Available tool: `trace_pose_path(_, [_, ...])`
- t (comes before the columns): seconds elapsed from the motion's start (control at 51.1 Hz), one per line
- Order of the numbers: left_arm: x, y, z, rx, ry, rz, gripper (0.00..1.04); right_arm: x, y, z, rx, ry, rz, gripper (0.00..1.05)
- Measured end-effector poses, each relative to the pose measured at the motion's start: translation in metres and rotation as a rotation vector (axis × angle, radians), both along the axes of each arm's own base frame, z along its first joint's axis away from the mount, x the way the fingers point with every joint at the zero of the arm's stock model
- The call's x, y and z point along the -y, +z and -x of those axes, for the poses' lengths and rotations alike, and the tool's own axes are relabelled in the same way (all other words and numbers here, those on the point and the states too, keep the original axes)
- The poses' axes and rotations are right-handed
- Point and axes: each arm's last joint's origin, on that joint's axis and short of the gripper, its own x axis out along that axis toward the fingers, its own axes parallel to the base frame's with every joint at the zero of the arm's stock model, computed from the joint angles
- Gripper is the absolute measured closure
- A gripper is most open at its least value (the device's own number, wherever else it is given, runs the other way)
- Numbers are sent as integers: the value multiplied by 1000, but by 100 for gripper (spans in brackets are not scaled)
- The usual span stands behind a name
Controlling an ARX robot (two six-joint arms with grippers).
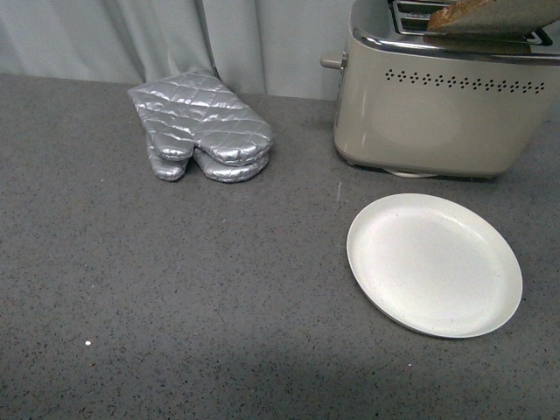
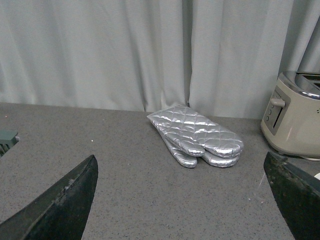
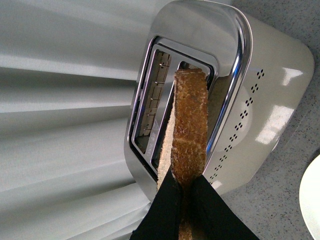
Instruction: Put bread into toaster
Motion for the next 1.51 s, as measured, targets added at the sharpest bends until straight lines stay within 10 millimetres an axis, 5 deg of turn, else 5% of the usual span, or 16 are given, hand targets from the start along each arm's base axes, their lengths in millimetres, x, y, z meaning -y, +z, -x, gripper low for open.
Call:
trace_pose_path(0.47, [0, 0, 0, 0, 0, 0, 7, -4, 2, -44, -71, 87, 123, 103])
trace_pose_path(0.764, [0, 0, 0, 0, 0, 0, 7, -7, 24, -52, 78, 249, 455, 51])
trace_pose_path(1.018, [0, 0, 0, 0, 0, 0, 7, -4, 50, -5, 298, 300, 904, 8])
trace_pose_path(1.253, [0, 0, 0, 0, 0, 0, 7, 15, 38, 53, 320, 257, 1312, 10])
trace_pose_path(1.508, [0, 0, 0, 0, 0, 0, 7, 32, -1, 114, 284, 341, 1578, 10])
